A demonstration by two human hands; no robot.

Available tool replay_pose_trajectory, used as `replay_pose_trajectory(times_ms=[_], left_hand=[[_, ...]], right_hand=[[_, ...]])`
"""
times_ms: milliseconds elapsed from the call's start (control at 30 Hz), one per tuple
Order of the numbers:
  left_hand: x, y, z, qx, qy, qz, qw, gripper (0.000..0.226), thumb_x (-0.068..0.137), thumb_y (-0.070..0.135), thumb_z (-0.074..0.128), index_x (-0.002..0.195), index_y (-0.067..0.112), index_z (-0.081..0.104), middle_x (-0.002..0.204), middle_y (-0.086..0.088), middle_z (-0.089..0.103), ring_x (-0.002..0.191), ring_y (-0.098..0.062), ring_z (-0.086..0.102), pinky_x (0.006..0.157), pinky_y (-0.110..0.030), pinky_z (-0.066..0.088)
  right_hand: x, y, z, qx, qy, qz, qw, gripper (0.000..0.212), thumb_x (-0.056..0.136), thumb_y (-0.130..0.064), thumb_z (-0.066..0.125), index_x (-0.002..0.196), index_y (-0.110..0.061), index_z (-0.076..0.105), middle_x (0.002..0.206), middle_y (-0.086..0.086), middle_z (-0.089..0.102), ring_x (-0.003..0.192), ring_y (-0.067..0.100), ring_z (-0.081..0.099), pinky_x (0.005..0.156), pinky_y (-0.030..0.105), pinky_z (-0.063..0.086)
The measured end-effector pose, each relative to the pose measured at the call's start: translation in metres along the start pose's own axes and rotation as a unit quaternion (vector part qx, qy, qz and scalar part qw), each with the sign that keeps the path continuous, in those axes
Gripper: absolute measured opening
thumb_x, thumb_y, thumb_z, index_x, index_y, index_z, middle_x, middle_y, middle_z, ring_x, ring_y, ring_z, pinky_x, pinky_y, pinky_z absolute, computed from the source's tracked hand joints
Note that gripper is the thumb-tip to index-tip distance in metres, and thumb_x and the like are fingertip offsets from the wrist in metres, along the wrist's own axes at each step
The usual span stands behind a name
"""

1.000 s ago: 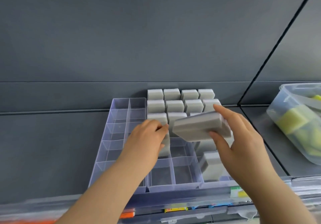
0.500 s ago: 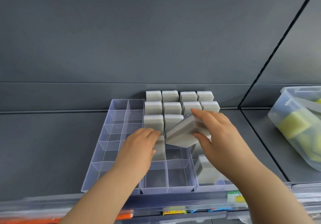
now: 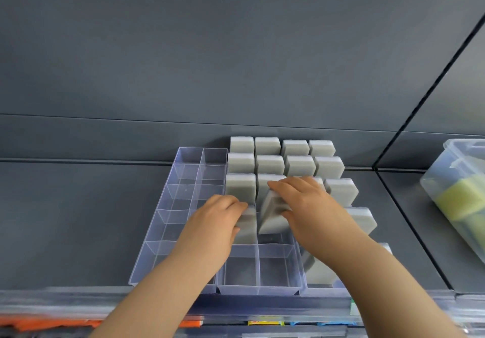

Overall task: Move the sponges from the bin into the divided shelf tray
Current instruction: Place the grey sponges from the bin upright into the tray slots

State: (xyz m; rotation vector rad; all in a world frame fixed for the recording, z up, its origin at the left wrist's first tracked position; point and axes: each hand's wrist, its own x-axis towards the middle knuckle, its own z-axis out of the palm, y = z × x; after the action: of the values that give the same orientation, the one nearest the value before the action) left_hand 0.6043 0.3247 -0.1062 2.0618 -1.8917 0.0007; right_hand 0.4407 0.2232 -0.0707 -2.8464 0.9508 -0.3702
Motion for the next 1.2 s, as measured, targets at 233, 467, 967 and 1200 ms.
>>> replay_pose_trajectory(times_ms=[233, 467, 967, 1200], left_hand=[[0.001, 0.004, -0.005, -0.042, -0.014, -0.007, 0.999, 0.046, 0.093, 0.016, 0.053, 0.138, 0.022, 0.045, 0.131, 0.009, 0.048, 0.124, -0.011, 0.037, 0.093, -0.024, 0.037], [0.001, 0.003, -0.005, -0.042, -0.019, 0.001, 0.999, 0.046, 0.095, 0.018, 0.050, 0.140, 0.024, 0.041, 0.133, 0.011, 0.044, 0.125, -0.009, 0.034, 0.098, -0.022, 0.033], [0.008, -0.006, -0.022, -0.003, 0.028, 0.097, 0.995, 0.045, 0.068, 0.027, 0.081, 0.109, 0.018, 0.068, 0.099, 0.006, 0.066, 0.090, -0.016, 0.064, 0.063, -0.029, 0.053], [0.028, 0.025, -0.021, -0.009, 0.067, 0.214, 0.975, 0.038, 0.083, 0.034, 0.048, 0.109, 0.015, 0.068, 0.099, -0.001, 0.067, 0.090, -0.021, 0.063, 0.077, -0.033, 0.052]], right_hand=[[0.004, -0.003, 0.011, -0.003, -0.070, 0.005, 0.998, 0.060, 0.085, -0.002, 0.052, 0.139, -0.023, 0.036, 0.132, -0.003, 0.047, 0.120, 0.021, 0.039, 0.095, 0.029, 0.041], [0.009, -0.006, 0.024, -0.037, -0.128, 0.023, 0.991, 0.056, 0.087, -0.006, 0.051, 0.138, -0.024, 0.034, 0.127, -0.003, 0.050, 0.118, 0.020, 0.042, 0.092, 0.031, 0.042], [-0.010, -0.022, -0.003, -0.002, -0.056, 0.113, 0.992, 0.057, 0.091, -0.027, 0.053, 0.142, -0.027, 0.027, 0.145, -0.008, 0.034, 0.132, 0.014, 0.029, 0.102, 0.027, 0.032], [-0.048, -0.015, -0.015, -0.002, 0.086, 0.181, 0.980, 0.049, 0.087, -0.030, 0.061, 0.133, -0.019, 0.048, 0.136, -0.002, 0.050, 0.127, 0.018, 0.043, 0.098, 0.034, 0.041]])
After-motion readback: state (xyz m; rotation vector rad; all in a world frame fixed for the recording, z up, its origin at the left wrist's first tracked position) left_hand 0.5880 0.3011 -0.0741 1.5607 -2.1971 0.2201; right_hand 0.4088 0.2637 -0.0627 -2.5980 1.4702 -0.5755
